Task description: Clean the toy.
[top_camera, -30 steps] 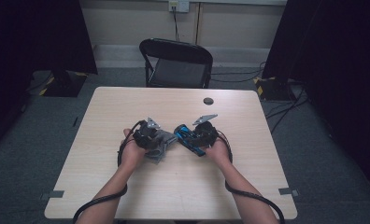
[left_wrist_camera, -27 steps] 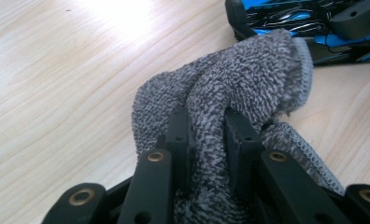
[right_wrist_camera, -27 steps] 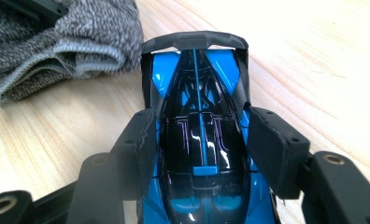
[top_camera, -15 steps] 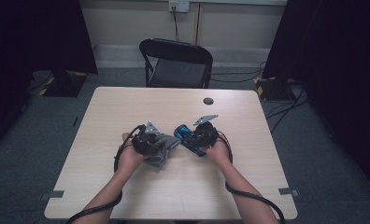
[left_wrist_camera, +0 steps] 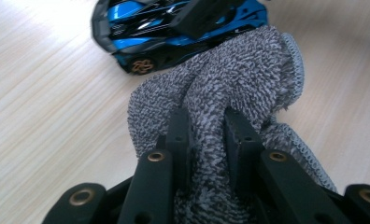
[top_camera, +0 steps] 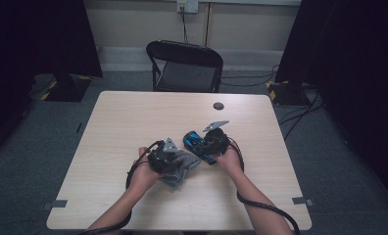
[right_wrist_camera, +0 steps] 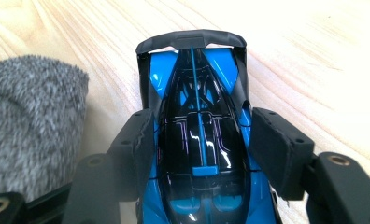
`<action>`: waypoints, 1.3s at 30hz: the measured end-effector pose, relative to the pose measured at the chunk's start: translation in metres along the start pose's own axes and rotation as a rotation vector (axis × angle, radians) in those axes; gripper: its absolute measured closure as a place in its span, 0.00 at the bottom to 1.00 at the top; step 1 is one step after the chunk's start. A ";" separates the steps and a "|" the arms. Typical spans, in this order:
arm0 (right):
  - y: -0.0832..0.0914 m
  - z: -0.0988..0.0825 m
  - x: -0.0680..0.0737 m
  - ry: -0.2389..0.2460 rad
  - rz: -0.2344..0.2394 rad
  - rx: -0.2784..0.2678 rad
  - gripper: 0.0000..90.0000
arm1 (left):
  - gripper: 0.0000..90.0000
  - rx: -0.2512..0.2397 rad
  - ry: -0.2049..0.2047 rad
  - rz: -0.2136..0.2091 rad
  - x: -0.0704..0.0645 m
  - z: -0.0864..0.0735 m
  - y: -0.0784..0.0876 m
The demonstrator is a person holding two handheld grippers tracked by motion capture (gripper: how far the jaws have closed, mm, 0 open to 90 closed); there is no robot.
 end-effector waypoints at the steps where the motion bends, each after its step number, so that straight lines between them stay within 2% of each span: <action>1: 0.000 0.000 0.000 0.007 -0.005 -0.002 0.45 | 0.82 -0.002 0.000 -0.002 -0.002 0.000 0.000; 5: 0.000 -0.001 0.001 0.010 -0.012 0.001 0.44 | 0.82 0.004 -0.018 -0.017 -0.012 0.001 -0.002; 9: 0.003 -0.003 0.001 0.012 -0.014 0.006 0.40 | 0.82 0.015 -0.022 -0.021 -0.016 0.002 -0.004; 15: 0.011 -0.011 -0.007 -0.013 -0.034 0.013 0.33 | 0.82 0.016 -0.018 -0.031 -0.029 0.005 -0.008; 18: 0.018 -0.017 -0.009 -0.026 -0.030 0.005 0.32 | 0.82 0.023 -0.021 -0.042 -0.037 0.008 -0.009; 22: 0.031 -0.022 -0.010 -0.019 -0.036 -0.003 0.31 | 0.82 0.029 -0.010 -0.052 -0.050 0.013 -0.011; 28: 0.049 -0.027 -0.006 -0.014 -0.031 -0.026 0.31 | 0.78 0.037 -0.023 -0.072 -0.066 0.021 -0.017; 31: 0.055 -0.031 -0.002 -0.007 -0.025 -0.029 0.31 | 0.74 0.039 -0.013 -0.088 -0.069 0.025 -0.017; 32: 0.058 -0.032 0.000 0.001 -0.020 -0.034 0.31 | 0.69 0.031 -0.012 -0.088 -0.069 0.025 -0.016; 33: 0.059 -0.033 0.002 0.006 -0.019 -0.038 0.31 | 0.68 0.021 -0.011 -0.091 -0.068 0.026 -0.014; 37: 0.064 -0.039 0.007 0.013 -0.005 -0.038 0.31 | 0.63 -0.013 0.005 -0.095 -0.061 0.029 -0.001; 39: 0.064 -0.042 0.009 0.018 0.004 -0.033 0.32 | 0.64 -0.018 -0.002 -0.078 -0.056 0.027 0.005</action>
Point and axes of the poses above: each handheld gripper's, and its own axes: y roughly backward along the jaws, z roughly out of its top, x roughly to its left, the point moved 6 cm from there along -y, roughly forward along the jaws, and after that the axes turned 14 degrees about x, right-handed, at the moved point
